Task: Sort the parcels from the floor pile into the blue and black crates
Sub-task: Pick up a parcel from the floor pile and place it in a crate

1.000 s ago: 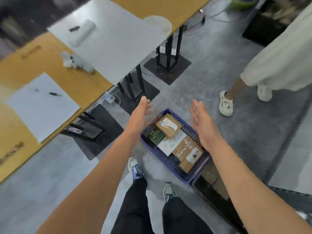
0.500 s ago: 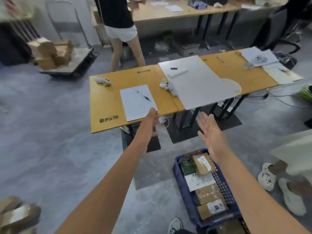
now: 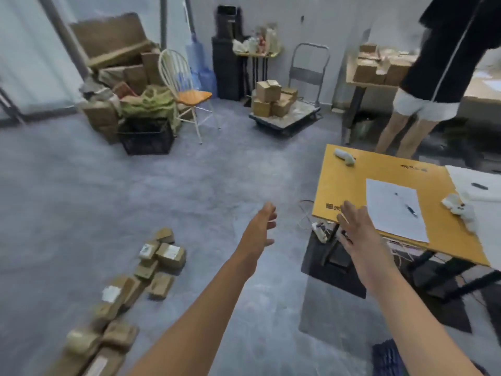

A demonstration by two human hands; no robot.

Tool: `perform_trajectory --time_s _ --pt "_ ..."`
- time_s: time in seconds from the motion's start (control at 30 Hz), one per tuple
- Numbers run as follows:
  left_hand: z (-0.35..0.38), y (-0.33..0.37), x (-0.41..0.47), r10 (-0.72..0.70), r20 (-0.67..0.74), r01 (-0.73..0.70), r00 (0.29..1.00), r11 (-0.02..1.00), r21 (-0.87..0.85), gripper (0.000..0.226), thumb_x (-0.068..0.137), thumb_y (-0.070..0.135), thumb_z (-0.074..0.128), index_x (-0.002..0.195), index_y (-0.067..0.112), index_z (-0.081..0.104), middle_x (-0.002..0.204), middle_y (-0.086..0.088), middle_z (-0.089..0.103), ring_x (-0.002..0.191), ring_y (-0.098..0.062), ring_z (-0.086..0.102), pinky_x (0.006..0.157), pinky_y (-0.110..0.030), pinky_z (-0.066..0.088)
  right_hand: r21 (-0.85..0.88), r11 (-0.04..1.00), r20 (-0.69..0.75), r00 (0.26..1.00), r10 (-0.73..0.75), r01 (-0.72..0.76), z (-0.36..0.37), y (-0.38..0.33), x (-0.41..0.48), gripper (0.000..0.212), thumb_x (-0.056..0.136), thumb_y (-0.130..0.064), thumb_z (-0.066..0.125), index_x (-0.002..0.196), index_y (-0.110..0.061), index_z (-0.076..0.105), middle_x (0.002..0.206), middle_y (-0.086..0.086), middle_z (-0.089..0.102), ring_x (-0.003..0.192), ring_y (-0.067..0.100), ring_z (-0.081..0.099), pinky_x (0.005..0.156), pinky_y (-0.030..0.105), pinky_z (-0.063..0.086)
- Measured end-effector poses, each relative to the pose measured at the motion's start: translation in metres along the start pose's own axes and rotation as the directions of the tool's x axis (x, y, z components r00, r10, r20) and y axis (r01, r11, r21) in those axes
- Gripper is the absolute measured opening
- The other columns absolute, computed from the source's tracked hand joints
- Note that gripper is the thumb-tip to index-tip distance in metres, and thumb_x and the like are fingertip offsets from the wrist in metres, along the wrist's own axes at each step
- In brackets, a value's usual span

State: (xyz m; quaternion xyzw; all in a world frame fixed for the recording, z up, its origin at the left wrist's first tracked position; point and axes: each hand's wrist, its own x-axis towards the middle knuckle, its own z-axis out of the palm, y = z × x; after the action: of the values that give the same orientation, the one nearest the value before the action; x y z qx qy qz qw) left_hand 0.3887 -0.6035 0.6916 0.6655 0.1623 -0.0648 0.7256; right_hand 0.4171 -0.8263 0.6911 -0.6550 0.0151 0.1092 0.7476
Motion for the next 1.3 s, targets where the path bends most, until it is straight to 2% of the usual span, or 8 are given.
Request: perform_trajectory --time_s 0.2,0.4,0.57,0.67,0.8,0.93,1.03,1.3 --pt "-0.109 -0.031 -0.04 -0.061 -0.268 0.026 0.961 0.991 -0.132 0.058 0.104 0.061 0.037 0.145 0.023 0.054 0.141 0.005 0.057 0.128 -0.013 0.055 0.108 -0.046 0.047 -0.123 0.992 0.254 0.967 0.005 0.027 0.111 0.018 0.015 0.13 0.054 -0.1 0.062 0.161 -0.029 0.038 0.157 -0.021 0.044 0.139 0.0 0.047 0.112 0.034 0.037" --pt "-0.17 -0.071 -0.088 -0.148 -0.485 0.037 0.862 0.972 -0.231 0.059 0.102 0.065 0.037 0.143 0.025 0.054 0.14 0.007 0.057 0.125 -0.009 0.056 0.106 -0.043 0.049 -0.217 0.975 0.478 0.867 0.14 -0.038 0.194 0.041 0.03 0.079 0.094 -0.074 0.039 0.161 -0.032 0.035 0.159 -0.021 0.043 0.141 0.0 0.046 0.118 0.037 0.037" --pt "-0.189 -0.095 -0.115 -0.229 -0.623 0.03 0.748 0.949 -0.312 0.061 0.101 0.067 0.035 0.146 0.028 0.053 0.141 0.007 0.056 0.123 -0.007 0.055 0.097 -0.036 0.049 -0.267 0.959 0.606 0.757 0.246 -0.098 0.235 0.062 0.037 0.075 0.096 -0.07 0.039 0.161 -0.032 0.036 0.159 -0.02 0.044 0.139 -0.002 0.047 0.114 0.034 0.038" --pt "-0.187 -0.106 -0.12 -0.284 -0.666 0.037 0.69 0.932 -0.36 0.057 0.102 0.066 0.036 0.141 0.029 0.056 0.141 0.006 0.057 0.125 -0.009 0.055 0.102 -0.039 0.048 -0.275 0.954 0.666 0.692 0.278 -0.118 0.244 0.071 0.044 0.077 0.094 -0.069 0.042 0.159 -0.028 0.039 0.158 -0.019 0.046 0.14 0.0 0.047 0.118 0.038 0.037" --pt "-0.174 -0.111 -0.119 -0.333 -0.695 0.054 0.638 0.919 -0.391 0.063 0.102 0.067 0.035 0.146 0.026 0.051 0.142 0.006 0.056 0.126 -0.009 0.054 0.107 -0.041 0.047 -0.317 0.938 0.707 0.626 0.33 -0.137 0.247 0.079 0.055 0.105 0.076 -0.09 0.057 0.159 -0.03 0.04 0.157 -0.02 0.047 0.142 0.001 0.047 0.115 0.037 0.038" --pt "-0.158 -0.113 -0.12 -0.36 -0.72 0.067 0.593 0.913 -0.402 0.066 0.102 0.068 0.032 0.15 0.025 0.048 0.143 0.006 0.055 0.125 -0.008 0.053 0.101 -0.036 0.047 -0.36 0.919 0.739 0.551 0.387 -0.162 0.245 0.095 0.065 0.079 0.099 -0.074 0.04 0.162 -0.027 0.036 0.162 -0.015 0.042 0.147 0.007 0.042 0.124 0.045 0.031" --pt "-0.149 -0.118 -0.127 -0.384 -0.743 0.071 0.548 0.906 -0.417 0.066 0.102 0.069 0.032 0.149 0.026 0.049 0.142 0.007 0.056 0.125 -0.007 0.054 0.102 -0.036 0.047 -0.403 0.9 0.754 0.496 0.43 -0.166 0.248 0.104 0.063 0.089 0.09 -0.083 0.046 0.161 -0.029 0.037 0.161 -0.015 0.043 0.146 0.007 0.043 0.123 0.044 0.032" --pt "-0.153 -0.144 -0.144 -0.441 -0.749 0.08 0.494 0.881 -0.466 0.066 0.103 0.066 0.03 0.148 0.023 0.05 0.144 0.005 0.055 0.126 -0.008 0.054 0.104 -0.036 0.047 -0.456 0.877 0.762 0.441 0.474 -0.153 0.266 0.121 0.053 0.07 0.1 -0.068 0.032 0.161 -0.033 0.036 0.16 -0.017 0.043 0.147 0.008 0.042 0.125 0.047 0.03"
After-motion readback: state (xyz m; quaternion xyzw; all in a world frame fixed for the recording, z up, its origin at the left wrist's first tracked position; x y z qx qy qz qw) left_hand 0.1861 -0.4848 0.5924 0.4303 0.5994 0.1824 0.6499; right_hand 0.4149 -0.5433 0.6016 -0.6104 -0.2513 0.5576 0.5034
